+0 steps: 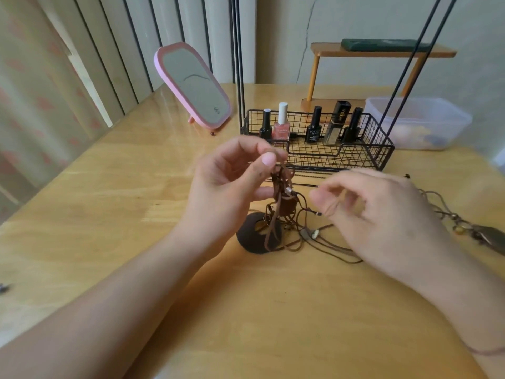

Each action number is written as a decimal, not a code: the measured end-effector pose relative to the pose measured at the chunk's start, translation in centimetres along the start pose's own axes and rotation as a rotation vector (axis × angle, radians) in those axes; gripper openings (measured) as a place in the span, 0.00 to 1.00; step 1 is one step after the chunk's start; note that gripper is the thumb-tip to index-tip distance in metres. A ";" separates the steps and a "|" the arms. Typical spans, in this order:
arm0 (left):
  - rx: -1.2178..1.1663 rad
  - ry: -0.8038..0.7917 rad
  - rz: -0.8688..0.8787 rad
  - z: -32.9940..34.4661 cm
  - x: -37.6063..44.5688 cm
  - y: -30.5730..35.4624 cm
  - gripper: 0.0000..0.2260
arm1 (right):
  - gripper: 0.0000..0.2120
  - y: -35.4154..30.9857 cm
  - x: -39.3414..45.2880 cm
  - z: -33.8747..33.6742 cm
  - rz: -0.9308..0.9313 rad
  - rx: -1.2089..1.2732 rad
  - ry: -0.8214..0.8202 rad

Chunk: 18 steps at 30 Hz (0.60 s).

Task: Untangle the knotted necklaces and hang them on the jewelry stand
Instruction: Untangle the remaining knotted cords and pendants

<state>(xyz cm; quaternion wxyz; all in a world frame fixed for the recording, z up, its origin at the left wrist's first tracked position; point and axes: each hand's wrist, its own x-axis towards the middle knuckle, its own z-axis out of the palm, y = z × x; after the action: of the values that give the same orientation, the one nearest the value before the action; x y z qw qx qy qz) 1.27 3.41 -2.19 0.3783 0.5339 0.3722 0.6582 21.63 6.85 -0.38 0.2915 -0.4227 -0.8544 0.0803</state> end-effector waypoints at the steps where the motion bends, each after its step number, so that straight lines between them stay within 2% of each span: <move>1: -0.039 -0.022 -0.017 0.0 0.0 0.0 0.02 | 0.22 -0.2 -0.1 0.5 -0.031 0.098 0.045; 3: -0.095 -0.063 -0.046 0.1 0.0 0.0 0.03 | 0.16 -0.5 -0.2 1.3 -0.041 0.264 0.073; 5: -0.131 -0.098 -0.065 0.0 0.0 0.0 0.08 | 0.05 -0.8 -0.3 1.7 -0.023 0.370 0.075; 6: -0.152 -0.126 -0.069 0.0 0.0 -0.1 0.11 | 0.04 -0.8 -0.2 1.8 -0.013 0.412 0.074; 8: -0.170 -0.189 -0.074 -0.1 0.0 0.0 0.17 | 0.10 -0.6 -0.2 1.8 0.029 0.486 0.067; 11: -0.036 -0.166 -0.067 -0.2 -0.1 0.0 0.23 | 0.08 -0.4 0.0 1.5 0.066 0.555 0.054; 15: 0.150 -0.046 0.009 -0.2 -0.3 -0.2 0.19 | 0.07 -0.4 0.0 1.4 0.075 0.592 0.051; 18: 0.205 -0.073 -0.045 -0.1 -0.3 -0.2 0.12 | 0.08 -0.4 0.0 1.5 0.019 0.573 0.073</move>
<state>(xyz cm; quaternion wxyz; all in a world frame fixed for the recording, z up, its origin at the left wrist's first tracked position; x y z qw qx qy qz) 1.22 3.20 -2.49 0.3500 0.5850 0.4353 0.5881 20.54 6.78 -1.44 0.4287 -0.3338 -0.7817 0.3062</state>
